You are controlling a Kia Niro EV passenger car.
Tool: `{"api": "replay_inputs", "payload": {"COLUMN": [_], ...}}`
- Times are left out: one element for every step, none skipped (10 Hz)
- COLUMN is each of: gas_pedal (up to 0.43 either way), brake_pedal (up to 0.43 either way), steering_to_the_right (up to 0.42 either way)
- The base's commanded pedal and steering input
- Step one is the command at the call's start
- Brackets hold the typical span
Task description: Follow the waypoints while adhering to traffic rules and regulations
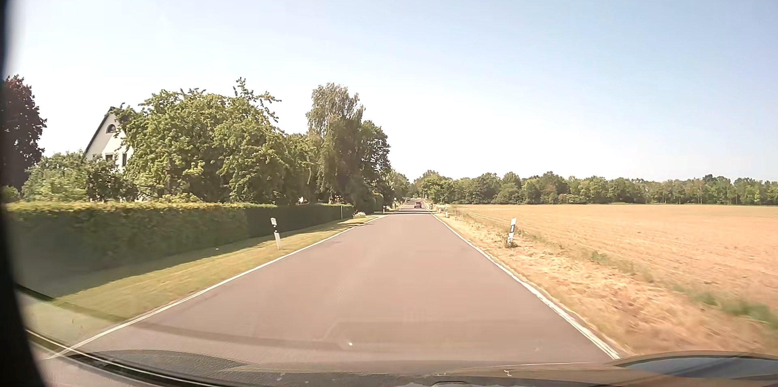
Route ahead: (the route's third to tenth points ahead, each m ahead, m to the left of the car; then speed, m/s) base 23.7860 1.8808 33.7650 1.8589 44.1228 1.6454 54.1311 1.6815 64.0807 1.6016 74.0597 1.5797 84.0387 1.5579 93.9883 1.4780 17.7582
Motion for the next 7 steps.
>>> {"api": "replay_inputs", "payload": {"gas_pedal": [0.209, 0.209, 0.209, 0.209, 0.209, 0.209, 0.209], "brake_pedal": [0.000, 0.000, 0.000, 0.000, 0.000, 0.000, 0.000], "steering_to_the_right": [0.002, 0.002, 0.002, 0.002, 0.002, 0.002, 0.002]}}
